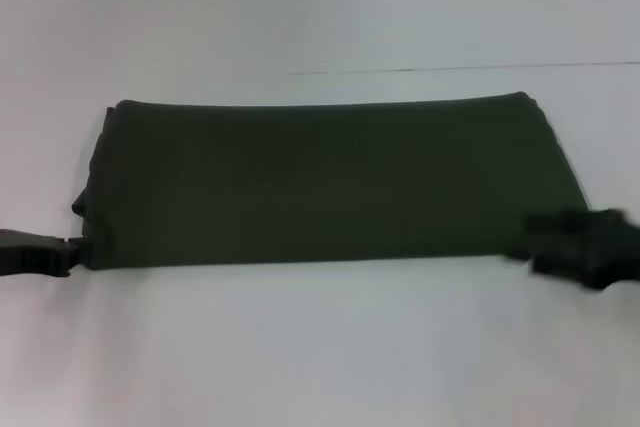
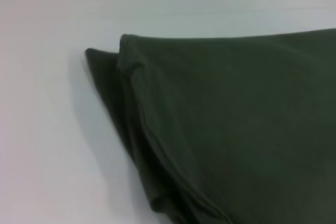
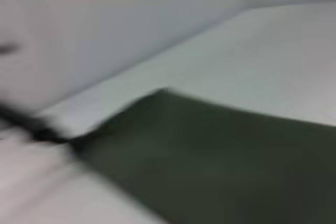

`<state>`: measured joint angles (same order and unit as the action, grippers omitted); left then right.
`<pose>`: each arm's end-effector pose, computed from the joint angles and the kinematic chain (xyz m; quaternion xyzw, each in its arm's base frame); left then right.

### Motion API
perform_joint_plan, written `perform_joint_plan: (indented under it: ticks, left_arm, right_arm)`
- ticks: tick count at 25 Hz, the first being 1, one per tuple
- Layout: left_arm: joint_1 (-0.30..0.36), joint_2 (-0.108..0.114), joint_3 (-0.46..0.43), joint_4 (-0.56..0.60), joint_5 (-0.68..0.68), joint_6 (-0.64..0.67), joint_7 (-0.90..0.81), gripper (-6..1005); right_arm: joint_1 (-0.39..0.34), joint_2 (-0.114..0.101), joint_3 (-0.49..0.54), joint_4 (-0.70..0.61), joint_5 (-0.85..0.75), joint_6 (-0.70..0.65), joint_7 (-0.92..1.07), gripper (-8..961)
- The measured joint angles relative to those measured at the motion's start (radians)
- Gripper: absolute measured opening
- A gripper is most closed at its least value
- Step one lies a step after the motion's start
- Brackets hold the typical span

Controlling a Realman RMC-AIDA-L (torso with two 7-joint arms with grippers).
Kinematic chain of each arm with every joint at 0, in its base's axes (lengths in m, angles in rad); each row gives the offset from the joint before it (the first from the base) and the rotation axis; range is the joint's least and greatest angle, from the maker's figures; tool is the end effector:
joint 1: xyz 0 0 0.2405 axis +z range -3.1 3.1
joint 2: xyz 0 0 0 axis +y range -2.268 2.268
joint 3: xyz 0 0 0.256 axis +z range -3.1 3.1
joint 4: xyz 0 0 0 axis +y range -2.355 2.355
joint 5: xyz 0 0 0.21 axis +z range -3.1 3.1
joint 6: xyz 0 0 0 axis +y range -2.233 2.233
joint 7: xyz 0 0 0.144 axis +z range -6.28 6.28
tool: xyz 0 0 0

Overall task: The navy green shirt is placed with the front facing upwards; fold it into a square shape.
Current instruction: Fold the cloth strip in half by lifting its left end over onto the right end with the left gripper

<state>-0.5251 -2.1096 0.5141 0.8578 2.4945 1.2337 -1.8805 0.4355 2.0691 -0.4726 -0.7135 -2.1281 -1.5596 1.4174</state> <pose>-0.3399 0.3498 0.0387 -0.8440 -0.4470 -0.0497 0.2920 0.3167 0.3080 0.0323 -0.9056 0.2964 0.2222 0.2067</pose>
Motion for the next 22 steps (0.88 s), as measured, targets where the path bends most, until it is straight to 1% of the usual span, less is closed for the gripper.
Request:
perform_joint_plan:
  ticks: [2,5,9,12,16,22]
  left_arm:
    - [0.0,-0.001,0.001,-0.002,-0.015,0.0,0.007,-2]
    - [0.0,-0.001,0.001,-0.002,-0.028,0.001,0.01,-2]
    - [-0.001,-0.001,0.001,0.0,-0.031,0.004,0.01,-2]
    - [-0.001,-0.001,0.001,0.001,-0.035,0.004,0.01,-1]
    - [0.001,-0.001,0.001,0.001,-0.04,0.004,0.011,-1]
    - [0.002,-0.001,0.001,0.001,-0.04,0.001,0.012,-1]
  right_arm:
    - [-0.022,-0.004,0.052,0.0,0.0,0.066,0.024,637]
    - [-0.048,-0.003,0.097,0.004,0.004,0.164,0.033,637]
    - [-0.062,0.012,0.122,0.013,0.004,0.281,0.036,639]
    - [-0.064,0.019,0.131,0.036,0.008,0.34,0.027,642]
    - [-0.055,0.018,0.135,0.068,0.009,0.369,0.024,645]
    - [-0.034,0.018,0.128,0.089,0.009,0.372,0.025,646]
